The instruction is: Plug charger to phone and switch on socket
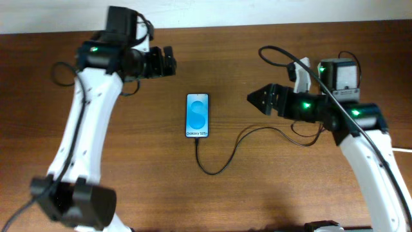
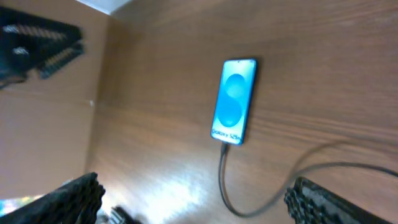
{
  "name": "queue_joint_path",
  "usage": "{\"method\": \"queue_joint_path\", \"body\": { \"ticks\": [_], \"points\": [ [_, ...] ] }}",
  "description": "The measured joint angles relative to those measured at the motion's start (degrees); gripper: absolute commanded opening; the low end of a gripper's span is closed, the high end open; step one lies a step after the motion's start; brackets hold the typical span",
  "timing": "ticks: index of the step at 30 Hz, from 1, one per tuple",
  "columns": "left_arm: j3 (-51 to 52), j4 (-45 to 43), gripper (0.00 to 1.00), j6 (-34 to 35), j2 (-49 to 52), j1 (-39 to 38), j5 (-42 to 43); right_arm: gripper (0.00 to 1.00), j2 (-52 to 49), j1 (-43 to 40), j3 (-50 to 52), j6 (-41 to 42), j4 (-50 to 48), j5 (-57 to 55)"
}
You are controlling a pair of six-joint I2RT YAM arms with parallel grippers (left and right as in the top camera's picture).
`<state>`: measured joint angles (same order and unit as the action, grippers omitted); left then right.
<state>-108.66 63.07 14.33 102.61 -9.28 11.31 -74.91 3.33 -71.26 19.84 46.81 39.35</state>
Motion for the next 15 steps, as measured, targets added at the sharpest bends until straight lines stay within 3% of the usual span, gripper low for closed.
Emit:
{"method": "queue_joint_path", "body": {
  "ticks": [9,15],
  "points": [
    [0.0,7.1,0.99,0.0,-3.5,0.7,-0.1,0.98,7.0,0.0,-13.6,-8.3,21.5,-12.8],
    [0.0,7.3,0.99,0.0,-3.5,0.7,0.0,0.98,10.9,0.0,-20.7,-9.9,28.4,-18.3]
  ]
}}
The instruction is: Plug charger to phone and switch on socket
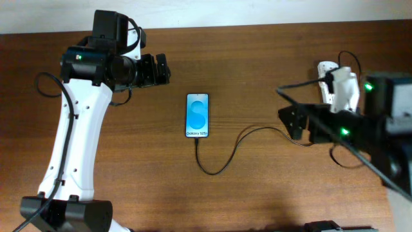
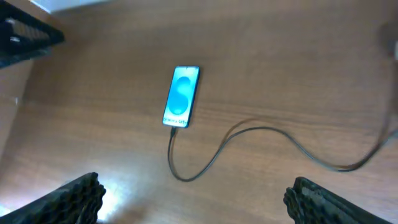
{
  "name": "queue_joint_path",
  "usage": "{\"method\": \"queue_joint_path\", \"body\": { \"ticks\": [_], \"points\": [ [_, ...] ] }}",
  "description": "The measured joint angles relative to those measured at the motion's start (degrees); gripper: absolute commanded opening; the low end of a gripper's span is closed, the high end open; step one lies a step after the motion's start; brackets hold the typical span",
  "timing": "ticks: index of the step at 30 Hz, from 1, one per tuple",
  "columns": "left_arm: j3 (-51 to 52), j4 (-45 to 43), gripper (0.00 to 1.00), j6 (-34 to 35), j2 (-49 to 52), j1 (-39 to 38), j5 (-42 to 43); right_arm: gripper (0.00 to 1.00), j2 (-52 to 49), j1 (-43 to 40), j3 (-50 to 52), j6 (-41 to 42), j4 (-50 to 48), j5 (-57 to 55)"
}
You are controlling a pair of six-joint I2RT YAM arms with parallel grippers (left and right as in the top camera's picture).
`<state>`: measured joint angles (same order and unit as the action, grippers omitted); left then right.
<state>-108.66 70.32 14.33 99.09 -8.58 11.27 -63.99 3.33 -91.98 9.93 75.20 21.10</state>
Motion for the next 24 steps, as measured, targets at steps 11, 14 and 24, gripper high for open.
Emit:
{"method": "queue_joint_path", "body": {
  "ticks": [11,14,24],
  "points": [
    [0.0,0.0,0.99,0.0,0.0,0.0,0.0,0.99,5.5,0.0,-1.2,-1.9,2.6,-10.0],
    [0.0,0.0,0.99,0.0,0.0,0.0,0.0,0.98,4.9,0.0,-1.2,-2.2,2.6,-11.3],
    [0.0,0.0,0.99,0.0,0.0,0.0,0.0,0.98,5.1,0.0,-0.3,-2.4,-1.0,-16.1]
  ]
}}
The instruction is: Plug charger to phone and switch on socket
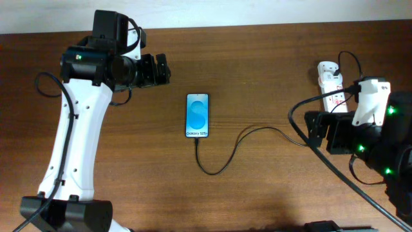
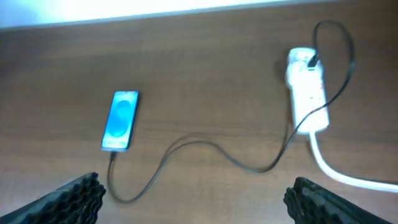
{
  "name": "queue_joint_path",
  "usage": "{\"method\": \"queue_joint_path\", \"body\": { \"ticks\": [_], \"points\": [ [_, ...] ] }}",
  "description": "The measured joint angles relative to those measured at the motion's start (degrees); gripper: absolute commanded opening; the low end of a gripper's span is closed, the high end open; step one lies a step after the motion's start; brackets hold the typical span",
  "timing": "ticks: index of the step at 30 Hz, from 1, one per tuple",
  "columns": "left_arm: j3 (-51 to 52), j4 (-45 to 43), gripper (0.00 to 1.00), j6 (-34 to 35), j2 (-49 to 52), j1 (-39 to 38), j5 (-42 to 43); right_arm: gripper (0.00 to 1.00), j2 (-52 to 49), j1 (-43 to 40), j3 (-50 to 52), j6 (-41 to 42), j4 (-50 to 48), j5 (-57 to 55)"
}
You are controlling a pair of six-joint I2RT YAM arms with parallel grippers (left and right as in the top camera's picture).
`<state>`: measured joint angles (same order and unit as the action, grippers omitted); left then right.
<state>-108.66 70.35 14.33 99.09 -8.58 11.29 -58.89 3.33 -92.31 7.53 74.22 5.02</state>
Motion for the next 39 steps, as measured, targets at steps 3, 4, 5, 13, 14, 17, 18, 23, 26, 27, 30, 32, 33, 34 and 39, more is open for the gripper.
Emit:
{"method": "queue_joint_path", "body": {
  "ticks": [3,4,5,13,14,17,18,23,26,27,30,32,33,34,39],
  "points": [
    [0.0,0.0,0.99,0.0,0.0,0.0,-0.2,0.98,4.3,0.0,6.6,0.0,-9.9,-1.9],
    [0.0,0.0,0.99,0.0,0.0,0.0,-0.2,0.98,6.4,0.0,9.4,0.0,-13.4,-2.3],
    [0.0,0.0,0.99,0.0,0.0,0.0,-0.2,0.98,8.8,0.0,13.0,-0.1,-18.1,-2.6],
    [0.0,0.1,0.99,0.0,0.0,0.0,-0.4,0.98,29.8,0.1,46.1,-1.3,-49.0,-3.7],
    [0.0,0.2,0.99,0.0,0.0,0.0,-0.4,0.98,32.3,0.2,50.6,-2.1,-52.3,-3.7],
    [0.0,0.1,0.99,0.0,0.0,0.0,-0.4,0.98,37.9,0.9,59.8,-4.1,-59.1,-3.7],
    [0.0,0.2,0.99,0.0,0.0,0.0,-0.4,0.98,40.1,1.2,62.8,-5.0,-60.3,-3.7],
    [0.0,0.2,0.99,0.0,0.0,0.0,-0.4,0.98,48.7,2.2,73.8,-8.9,-66.1,-3.7],
    [0.0,0.2,0.99,0.0,0.0,0.0,-0.4,0.98,51.6,2.3,79.3,-10.3,-70.9,-3.7],
    [0.0,0.2,0.99,0.0,0.0,0.0,-0.4,0.98,52.2,2.3,81.2,-10.6,-72.5,-3.7],
    [0.0,0.2,0.99,0.0,0.0,0.0,-0.4,0.98,53.6,2.4,86.5,-11.1,-76.5,-3.5],
    [0.0,0.2,0.99,0.0,0.0,0.0,-0.4,0.98,54.2,2.4,88.5,-11.2,-77.9,-3.4],
    [0.0,0.2,0.99,0.0,0.0,0.0,-0.4,0.98,54.7,2.4,89.7,-11.2,-78.2,-3.4],
    [0.0,0.2,0.99,0.0,0.0,0.0,-0.4,0.98,55.0,2.4,90.4,-11.2,-78.3,-3.3],
    [0.0,0.2,1.00,0.0,0.0,0.0,-0.4,0.98,55.6,2.4,91.5,-11.4,-77.0,-3.3]
  ]
}}
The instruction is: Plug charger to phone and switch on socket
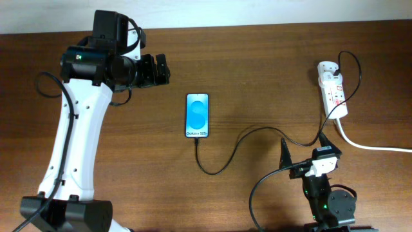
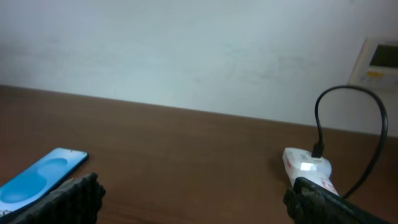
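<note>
The phone (image 1: 197,115) lies face up at mid-table with its blue screen lit, and its edge shows in the right wrist view (image 2: 38,177). A black cable (image 1: 222,161) runs from its near end in a loop to the white power strip (image 1: 332,87) at the far right. The strip (image 2: 306,167) shows a bright patch on top. My right gripper (image 1: 304,153) is open and empty, low at the front edge, far from both. My left gripper (image 1: 161,67) hovers open, left of the phone and apart from it.
The strip's white mains lead (image 1: 373,145) runs off the right edge. A black lead (image 1: 351,64) arcs over the strip's far end. A pale wall (image 2: 186,56) with a small wall panel (image 2: 379,59) stands behind the table's far edge.
My right arm has drawn back from beside the power strip to the front edge, and its camera now looks level across the table. The left arm, phone and cable have not moved.
My right gripper hung open just right of the phone, which had its cable attached. It then stood further right, then beside the power strip, and now sits low at the front edge. The left arm shifted slightly early on, then stayed still.
</note>
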{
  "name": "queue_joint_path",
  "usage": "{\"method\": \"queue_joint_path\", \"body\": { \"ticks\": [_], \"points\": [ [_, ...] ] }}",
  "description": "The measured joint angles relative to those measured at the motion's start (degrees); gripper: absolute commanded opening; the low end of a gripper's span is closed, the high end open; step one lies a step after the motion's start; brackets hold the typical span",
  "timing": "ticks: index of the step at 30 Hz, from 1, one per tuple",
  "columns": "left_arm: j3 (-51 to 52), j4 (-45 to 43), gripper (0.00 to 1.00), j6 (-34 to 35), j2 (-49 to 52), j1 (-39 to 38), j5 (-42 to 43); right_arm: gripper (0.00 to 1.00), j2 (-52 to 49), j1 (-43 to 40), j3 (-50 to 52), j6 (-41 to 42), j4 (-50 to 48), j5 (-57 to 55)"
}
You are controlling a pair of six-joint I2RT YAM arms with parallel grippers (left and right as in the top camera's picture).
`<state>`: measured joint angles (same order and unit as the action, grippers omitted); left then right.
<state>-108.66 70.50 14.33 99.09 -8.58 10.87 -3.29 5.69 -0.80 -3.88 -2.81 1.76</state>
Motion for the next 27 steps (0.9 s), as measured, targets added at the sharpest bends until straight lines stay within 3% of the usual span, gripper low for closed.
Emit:
{"method": "queue_joint_path", "body": {
  "ticks": [5,27],
  "points": [
    [0.0,0.0,0.99,0.0,0.0,0.0,0.0,0.98,0.1,0.0,0.2,-0.2,7.0,0.0],
    [0.0,0.0,0.99,0.0,0.0,0.0,0.0,0.98,0.1,0.0,0.2,-0.4,7.0,0.0]
  ]
}}
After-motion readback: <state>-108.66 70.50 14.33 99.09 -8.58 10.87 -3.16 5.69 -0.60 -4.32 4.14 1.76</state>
